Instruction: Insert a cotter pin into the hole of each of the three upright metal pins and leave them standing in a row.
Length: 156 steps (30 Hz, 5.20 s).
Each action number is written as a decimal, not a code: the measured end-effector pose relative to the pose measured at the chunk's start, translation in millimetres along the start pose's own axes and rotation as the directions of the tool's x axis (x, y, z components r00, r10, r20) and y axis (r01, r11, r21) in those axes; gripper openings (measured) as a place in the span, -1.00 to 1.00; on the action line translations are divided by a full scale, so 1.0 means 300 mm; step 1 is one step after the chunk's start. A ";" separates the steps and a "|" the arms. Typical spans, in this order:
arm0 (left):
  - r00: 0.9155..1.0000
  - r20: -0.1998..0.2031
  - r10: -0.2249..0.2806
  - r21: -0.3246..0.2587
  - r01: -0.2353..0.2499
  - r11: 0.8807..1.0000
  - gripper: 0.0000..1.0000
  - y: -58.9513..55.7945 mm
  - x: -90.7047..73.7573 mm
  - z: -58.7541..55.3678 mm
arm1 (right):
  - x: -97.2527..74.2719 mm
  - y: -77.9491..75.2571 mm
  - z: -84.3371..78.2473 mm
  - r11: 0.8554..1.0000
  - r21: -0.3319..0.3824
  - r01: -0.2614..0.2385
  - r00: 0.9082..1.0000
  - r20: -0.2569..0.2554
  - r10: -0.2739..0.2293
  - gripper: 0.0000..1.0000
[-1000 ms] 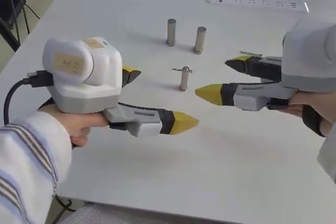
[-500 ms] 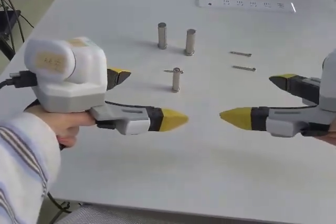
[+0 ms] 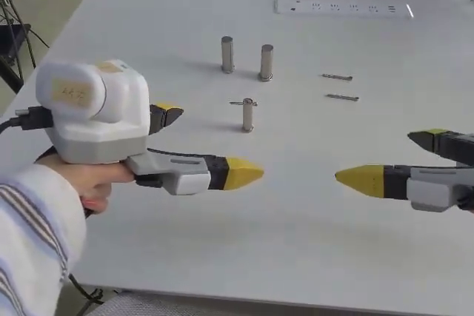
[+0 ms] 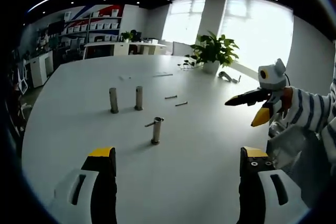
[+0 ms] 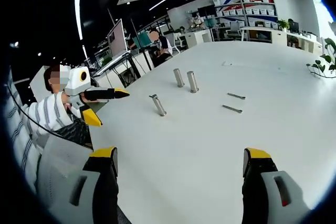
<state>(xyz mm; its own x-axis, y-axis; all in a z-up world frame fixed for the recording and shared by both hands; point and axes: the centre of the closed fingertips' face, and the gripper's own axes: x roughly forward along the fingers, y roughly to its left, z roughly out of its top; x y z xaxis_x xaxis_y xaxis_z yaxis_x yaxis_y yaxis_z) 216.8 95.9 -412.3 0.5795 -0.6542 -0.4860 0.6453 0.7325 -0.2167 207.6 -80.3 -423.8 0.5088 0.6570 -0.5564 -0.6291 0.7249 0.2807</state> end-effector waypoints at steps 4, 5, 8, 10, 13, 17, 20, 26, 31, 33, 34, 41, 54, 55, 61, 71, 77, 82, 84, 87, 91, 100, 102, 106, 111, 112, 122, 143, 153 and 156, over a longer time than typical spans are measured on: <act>1.000 0.008 0.005 0.012 -0.005 1.000 0.95 0.029 -0.005 0.032 | -0.009 0.004 -0.005 1.000 -0.001 0.004 1.000 -0.005 -0.004 0.97; 1.000 0.010 0.009 0.020 -0.009 1.000 0.95 0.040 -0.005 0.044 | -0.011 0.004 -0.008 1.000 -0.002 0.007 1.000 -0.009 -0.007 0.97; 1.000 0.018 0.014 0.038 -0.014 0.999 0.94 0.072 -0.001 0.078 | -0.018 0.005 -0.015 1.000 -0.003 0.014 1.000 -0.013 -0.014 0.97; 1.000 0.024 0.016 0.046 -0.018 0.999 0.93 0.096 0.006 0.100 | -0.023 0.005 -0.019 1.000 -0.001 0.018 1.000 -0.015 -0.018 0.97; 0.999 0.015 0.029 0.077 -0.030 0.997 0.92 0.139 0.021 0.126 | -0.031 0.000 -0.029 1.000 -0.002 0.029 0.999 -0.028 -0.029 0.97; 0.998 0.037 0.054 0.086 -0.057 0.995 0.89 0.199 0.042 0.179 | -0.045 -0.002 -0.035 0.999 0.000 0.039 0.999 -0.036 -0.039 0.97; 0.996 0.057 0.076 0.083 -0.080 0.993 0.86 0.246 0.064 0.213 | -0.056 -0.002 -0.035 0.999 -0.001 0.046 0.998 -0.035 -0.045 0.95; 0.992 0.071 0.100 0.088 -0.106 0.990 0.65 0.298 0.102 0.239 | -0.070 0.010 -0.028 0.999 0.002 0.051 0.999 -0.014 -0.051 0.94; 0.993 0.034 0.112 0.098 -0.115 0.988 0.58 0.380 0.172 0.228 | -0.071 0.018 -0.025 0.999 -0.003 0.049 0.999 -0.011 -0.049 0.94; 0.993 0.019 0.117 0.099 -0.118 0.988 0.53 0.370 0.173 0.215 | -0.070 0.018 -0.023 0.999 -0.004 0.051 0.999 -0.011 -0.051 0.94; 0.993 0.006 0.122 0.100 -0.122 0.987 0.50 0.375 0.180 0.208 | -0.069 0.017 -0.023 0.999 -0.004 0.055 0.998 -0.014 -0.055 0.94; 0.993 -0.012 0.116 0.067 -0.115 0.991 0.20 0.458 0.289 0.186 | -0.065 0.013 -0.021 0.998 0.004 0.061 0.998 -0.014 -0.061 0.94; 0.995 0.001 0.096 0.045 -0.096 0.994 -0.21 0.510 0.431 0.205 | -0.074 -0.018 -0.039 0.996 0.034 0.088 0.996 -0.029 -0.087 0.92; 0.995 0.001 0.096 0.051 -0.095 0.994 -0.25 0.511 0.439 0.206 | -0.074 -0.021 -0.040 0.995 0.037 0.090 0.996 -0.029 -0.089 0.92; 0.994 -0.030 0.107 0.102 -0.103 0.989 -0.52 0.522 0.474 0.189 | -0.079 -0.026 -0.049 0.993 0.071 0.096 0.995 -0.024 -0.095 0.91; 0.995 0.004 0.103 0.116 -0.103 0.988 -0.79 0.514 0.478 0.208 | -0.068 -0.026 -0.079 0.991 0.097 0.092 0.995 -0.043 -0.088 0.87; 0.995 -0.001 0.103 0.148 -0.102 0.984 -0.80 0.508 0.470 0.205 | -0.063 -0.018 -0.075 0.992 0.095 0.081 0.996 -0.041 -0.077 0.86; 0.994 -0.032 0.104 0.217 -0.095 0.972 -0.81 0.482 0.467 0.198 | -0.061 -0.013 -0.076 0.993 0.091 0.075 0.997 -0.040 -0.072 0.86; 0.993 -0.037 0.113 0.218 -0.103 0.971 -0.81 0.489 0.460 0.196 | -0.061 -0.010 -0.078 0.993 0.092 0.073 0.997 -0.040 -0.070 0.86; 0.994 -0.039 0.106 0.231 -0.094 0.968 -0.82 0.485 0.435 0.205 | -0.063 -0.004 -0.074 0.994 0.085 0.069 0.997 -0.039 -0.066 0.86; 0.996 -0.026 0.090 0.232 -0.081 0.969 -0.82 0.468 0.398 0.245 | -0.069 0.001 -0.059 0.995 0.077 0.063 0.998 -0.028 -0.061 0.88; 1.000 -0.019 0.022 0.269 -0.016 0.963 -0.82 0.368 0.308 0.340 | -0.070 0.029 -0.027 0.998 0.042 0.040 0.999 -0.002 -0.040 0.92; 1.000 -0.005 -0.006 0.257 0.007 0.966 -0.82 0.332 0.292 0.360 | -0.072 0.037 -0.021 0.999 0.033 0.036 0.999 -0.001 -0.036 0.92; 0.998 0.002 -0.056 0.263 0.053 0.963 -0.82 0.252 0.262 0.386 | -0.080 0.052 0.000 0.999 0.020 0.027 1.000 0.015 -0.027 0.95; 0.994 0.004 -0.114 0.281 0.108 0.953 -0.82 0.130 0.238 0.404 | -0.087 0.068 0.024 1.000 -0.001 0.019 0.999 0.035 -0.019 0.97; 0.993 0.003 -0.119 0.285 0.114 0.952 -0.82 0.113 0.237 0.404 | -0.089 0.070 0.025 1.000 -0.003 0.016 0.999 0.036 -0.016 0.97; 0.982 -0.019 -0.189 0.315 0.185 0.931 -0.82 -0.072 0.285 0.361 | -0.125 0.082 0.047 1.000 -0.028 0.015 0.998 0.061 -0.013 0.97; 0.973 -0.144 -0.182 0.271 0.215 0.938 -0.81 -0.275 0.378 0.082 | -0.171 0.082 0.031 0.999 -0.040 0.033 0.995 0.094 -0.029 0.97; 0.978 -0.146 -0.146 0.257 0.180 0.949 -0.81 -0.258 0.406 0.025 | -0.168 0.076 0.019 0.999 -0.045 0.027 0.996 0.092 -0.023 0.94; 0.979 -0.155 -0.136 0.264 0.174 0.949 -0.81 -0.258 0.417 0.000 | -0.164 0.071 0.014 0.999 -0.045 0.027 0.995 0.093 -0.023 0.93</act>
<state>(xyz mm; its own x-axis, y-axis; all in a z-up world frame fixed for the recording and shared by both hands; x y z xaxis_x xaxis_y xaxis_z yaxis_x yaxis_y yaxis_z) 239.5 -42.6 -456.3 0.4021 -0.7111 -0.5768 0.8443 0.5316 -0.0668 171.6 -96.4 -387.1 0.5753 0.6566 -0.4877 -0.6410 0.7323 0.2299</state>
